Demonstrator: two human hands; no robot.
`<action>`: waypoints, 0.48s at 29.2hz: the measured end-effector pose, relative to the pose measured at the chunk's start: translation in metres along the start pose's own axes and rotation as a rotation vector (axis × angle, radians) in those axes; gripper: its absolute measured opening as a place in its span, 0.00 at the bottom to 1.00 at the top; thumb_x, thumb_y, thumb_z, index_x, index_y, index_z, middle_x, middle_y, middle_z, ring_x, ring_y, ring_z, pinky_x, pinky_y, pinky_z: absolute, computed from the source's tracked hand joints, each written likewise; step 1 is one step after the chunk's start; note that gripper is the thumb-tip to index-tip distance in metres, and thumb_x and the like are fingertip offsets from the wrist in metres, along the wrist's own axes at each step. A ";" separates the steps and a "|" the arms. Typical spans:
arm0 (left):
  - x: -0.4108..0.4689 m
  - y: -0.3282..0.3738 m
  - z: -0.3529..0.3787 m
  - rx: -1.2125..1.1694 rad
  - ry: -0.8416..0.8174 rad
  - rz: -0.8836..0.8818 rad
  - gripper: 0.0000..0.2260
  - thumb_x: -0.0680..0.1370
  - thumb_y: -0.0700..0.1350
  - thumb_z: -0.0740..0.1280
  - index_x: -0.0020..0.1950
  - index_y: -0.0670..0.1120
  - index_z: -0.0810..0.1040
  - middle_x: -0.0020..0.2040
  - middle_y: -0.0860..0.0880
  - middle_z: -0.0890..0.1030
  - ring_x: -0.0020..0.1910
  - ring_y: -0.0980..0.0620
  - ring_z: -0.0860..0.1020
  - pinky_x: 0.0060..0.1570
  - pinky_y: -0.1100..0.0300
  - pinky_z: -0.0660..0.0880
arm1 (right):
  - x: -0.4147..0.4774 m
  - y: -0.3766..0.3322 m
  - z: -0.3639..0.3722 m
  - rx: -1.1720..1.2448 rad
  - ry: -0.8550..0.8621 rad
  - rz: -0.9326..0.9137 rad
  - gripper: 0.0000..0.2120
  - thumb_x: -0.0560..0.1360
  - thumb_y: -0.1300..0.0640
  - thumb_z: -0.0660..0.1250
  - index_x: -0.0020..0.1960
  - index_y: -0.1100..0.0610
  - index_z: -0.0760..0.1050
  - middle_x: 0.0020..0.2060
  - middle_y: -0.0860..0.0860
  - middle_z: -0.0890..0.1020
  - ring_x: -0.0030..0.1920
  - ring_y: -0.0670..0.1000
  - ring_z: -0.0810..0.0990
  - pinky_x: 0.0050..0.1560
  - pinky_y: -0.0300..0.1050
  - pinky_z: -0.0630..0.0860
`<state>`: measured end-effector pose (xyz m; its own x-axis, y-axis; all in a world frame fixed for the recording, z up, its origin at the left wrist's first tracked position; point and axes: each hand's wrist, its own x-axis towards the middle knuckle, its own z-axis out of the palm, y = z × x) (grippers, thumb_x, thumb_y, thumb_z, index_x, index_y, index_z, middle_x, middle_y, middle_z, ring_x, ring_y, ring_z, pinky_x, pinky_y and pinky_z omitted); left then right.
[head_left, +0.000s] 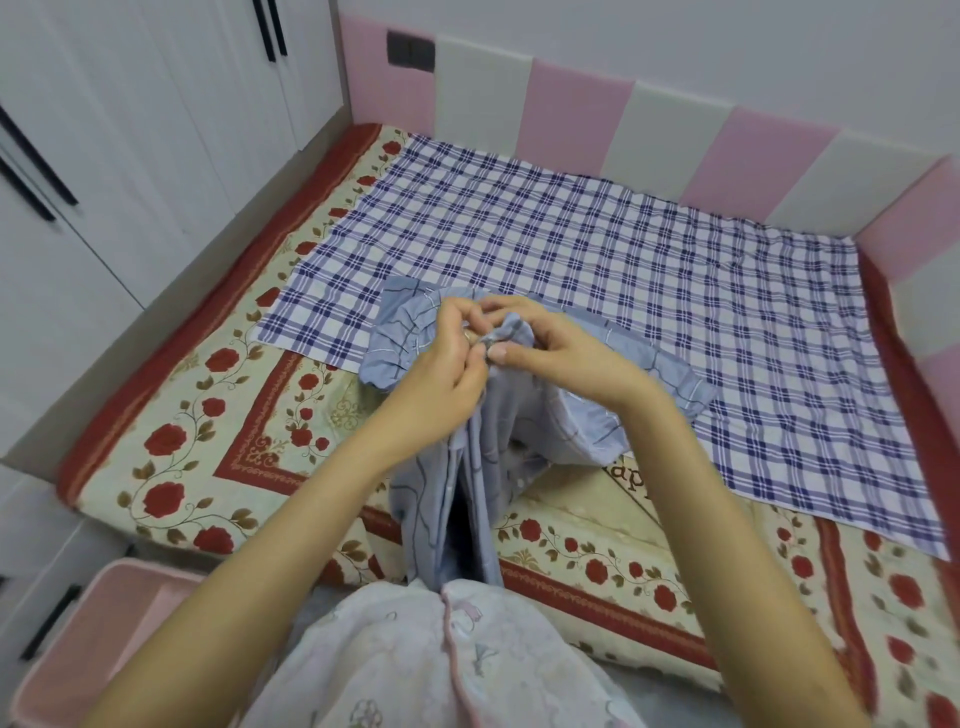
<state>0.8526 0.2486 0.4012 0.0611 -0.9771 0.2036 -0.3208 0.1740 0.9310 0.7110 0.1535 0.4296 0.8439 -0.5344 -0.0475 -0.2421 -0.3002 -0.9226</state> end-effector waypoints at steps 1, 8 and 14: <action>0.002 0.001 -0.005 0.035 -0.027 0.031 0.04 0.79 0.44 0.53 0.51 0.52 0.59 0.38 0.42 0.71 0.31 0.51 0.67 0.31 0.49 0.65 | 0.005 -0.005 -0.005 -0.063 -0.055 -0.009 0.07 0.77 0.63 0.66 0.55 0.59 0.75 0.51 0.48 0.77 0.52 0.43 0.77 0.55 0.38 0.73; 0.022 0.011 -0.034 0.175 0.030 0.182 0.04 0.79 0.41 0.53 0.52 0.46 0.59 0.40 0.52 0.67 0.33 0.54 0.67 0.35 0.56 0.66 | 0.032 -0.030 -0.015 -0.283 -0.059 -0.097 0.12 0.75 0.63 0.68 0.38 0.48 0.74 0.27 0.36 0.76 0.30 0.37 0.73 0.36 0.30 0.67; 0.008 -0.017 -0.022 0.059 0.380 0.068 0.20 0.74 0.42 0.68 0.57 0.48 0.59 0.50 0.52 0.65 0.48 0.56 0.67 0.51 0.65 0.68 | 0.061 -0.035 -0.019 -0.381 0.475 -0.368 0.10 0.71 0.57 0.69 0.30 0.54 0.76 0.25 0.40 0.68 0.33 0.33 0.71 0.59 0.40 0.64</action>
<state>0.8789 0.2409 0.3931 0.3796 -0.8470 0.3721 -0.3889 0.2188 0.8949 0.7616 0.1168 0.4663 0.6237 -0.6062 0.4934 -0.2058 -0.7363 -0.6446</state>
